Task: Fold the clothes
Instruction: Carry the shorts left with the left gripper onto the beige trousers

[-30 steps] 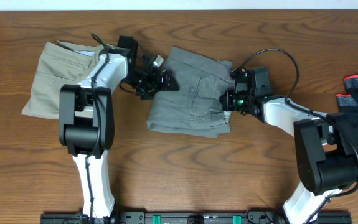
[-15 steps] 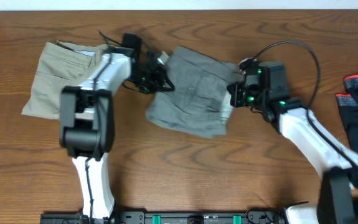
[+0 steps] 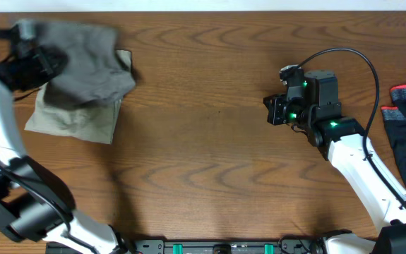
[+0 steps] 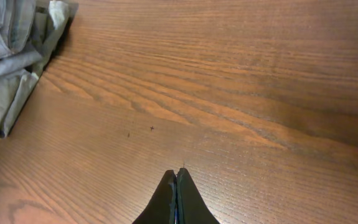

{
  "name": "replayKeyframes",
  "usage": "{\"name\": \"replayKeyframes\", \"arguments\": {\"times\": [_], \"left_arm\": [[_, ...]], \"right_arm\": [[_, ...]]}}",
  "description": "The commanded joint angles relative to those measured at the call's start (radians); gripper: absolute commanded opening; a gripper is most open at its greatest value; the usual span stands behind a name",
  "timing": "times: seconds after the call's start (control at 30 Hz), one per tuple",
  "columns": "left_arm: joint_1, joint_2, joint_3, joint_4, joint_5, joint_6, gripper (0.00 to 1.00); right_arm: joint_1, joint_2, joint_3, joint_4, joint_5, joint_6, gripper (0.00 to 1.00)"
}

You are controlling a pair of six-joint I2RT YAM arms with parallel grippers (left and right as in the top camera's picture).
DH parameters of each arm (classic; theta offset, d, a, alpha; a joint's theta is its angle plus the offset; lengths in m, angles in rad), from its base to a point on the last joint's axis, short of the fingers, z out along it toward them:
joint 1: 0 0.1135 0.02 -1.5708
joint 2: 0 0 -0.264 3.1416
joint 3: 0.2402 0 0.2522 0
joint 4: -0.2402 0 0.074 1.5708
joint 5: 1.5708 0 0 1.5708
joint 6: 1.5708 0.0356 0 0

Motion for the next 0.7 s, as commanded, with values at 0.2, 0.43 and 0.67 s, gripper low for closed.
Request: {"name": "replayKeyframes", "arguments": {"times": [0.2,0.43,0.67], "left_arm": [[0.177,0.251,-0.012,-0.087,-0.048,0.045,0.58],[0.235,0.217,-0.011,-0.158,-0.068,0.034,0.98],[0.215,-0.027,-0.011,-0.234,-0.143,0.112,0.98]], "right_arm": [[-0.005,-0.009,0.001,-0.002,0.006,0.010,0.01],[-0.005,-0.009,0.001,-0.023,0.006,0.010,0.02],[-0.020,-0.028,0.022,-0.029,0.027,-0.046,0.07]]}}
